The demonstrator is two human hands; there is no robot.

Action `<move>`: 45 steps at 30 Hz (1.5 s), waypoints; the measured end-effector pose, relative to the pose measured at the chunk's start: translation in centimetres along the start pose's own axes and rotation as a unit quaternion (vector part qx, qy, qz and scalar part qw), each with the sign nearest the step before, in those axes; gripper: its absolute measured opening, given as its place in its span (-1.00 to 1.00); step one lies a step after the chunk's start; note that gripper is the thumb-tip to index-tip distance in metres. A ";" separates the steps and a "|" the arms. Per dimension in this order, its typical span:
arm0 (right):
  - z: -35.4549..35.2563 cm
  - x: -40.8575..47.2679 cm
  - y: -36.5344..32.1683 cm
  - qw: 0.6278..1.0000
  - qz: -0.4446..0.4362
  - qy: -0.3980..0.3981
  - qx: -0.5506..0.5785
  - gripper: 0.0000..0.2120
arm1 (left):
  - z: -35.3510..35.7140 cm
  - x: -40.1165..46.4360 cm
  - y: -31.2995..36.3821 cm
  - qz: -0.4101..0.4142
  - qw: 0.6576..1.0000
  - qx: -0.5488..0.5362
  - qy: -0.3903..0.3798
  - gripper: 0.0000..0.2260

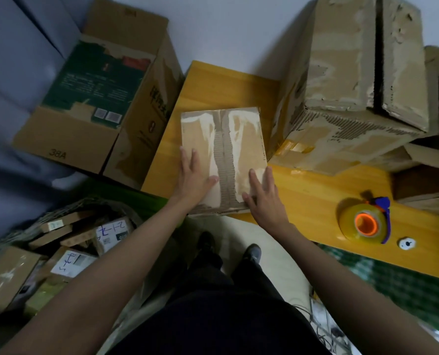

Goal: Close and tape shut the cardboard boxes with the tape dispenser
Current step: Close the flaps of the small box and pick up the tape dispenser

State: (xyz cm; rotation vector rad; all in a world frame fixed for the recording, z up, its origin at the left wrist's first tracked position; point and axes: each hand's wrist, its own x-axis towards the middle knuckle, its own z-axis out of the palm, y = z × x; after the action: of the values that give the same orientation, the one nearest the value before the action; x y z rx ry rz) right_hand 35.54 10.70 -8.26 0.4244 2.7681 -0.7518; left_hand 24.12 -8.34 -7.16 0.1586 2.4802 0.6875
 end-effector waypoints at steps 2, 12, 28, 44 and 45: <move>0.3 0.1 -0.1 1.000 0.003 0.001 -0.010 -0.39 | 0.0 0.3 0.1 0.002 1.000 0.031 -0.002 -0.10; 0.4 -0.2 0.6 0.998 -0.016 -0.007 -0.052 -0.37 | 0.6 0.3 -0.5 0.090 0.982 0.166 0.014 -0.24; -0.2 -0.3 -1.3 0.996 0.012 -0.062 -0.063 -0.34 | 1.1 -0.2 -0.2 0.107 0.969 0.222 -0.024 -0.27; -1.6 -0.3 -0.6 0.996 0.003 -0.066 -0.061 -0.35 | 1.7 -1.1 2.3 0.165 0.944 0.284 -0.025 -0.29; -1.8 -0.3 -0.5 0.998 0.002 -0.051 -0.047 -0.38 | 1.6 -1.3 2.5 0.175 0.944 0.278 -0.006 -0.31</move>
State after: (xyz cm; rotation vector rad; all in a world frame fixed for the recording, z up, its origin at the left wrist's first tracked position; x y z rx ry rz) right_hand 35.40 11.17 -6.43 0.3614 2.6937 -0.6205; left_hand 25.99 -5.76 -6.44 0.8242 2.5968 0.0918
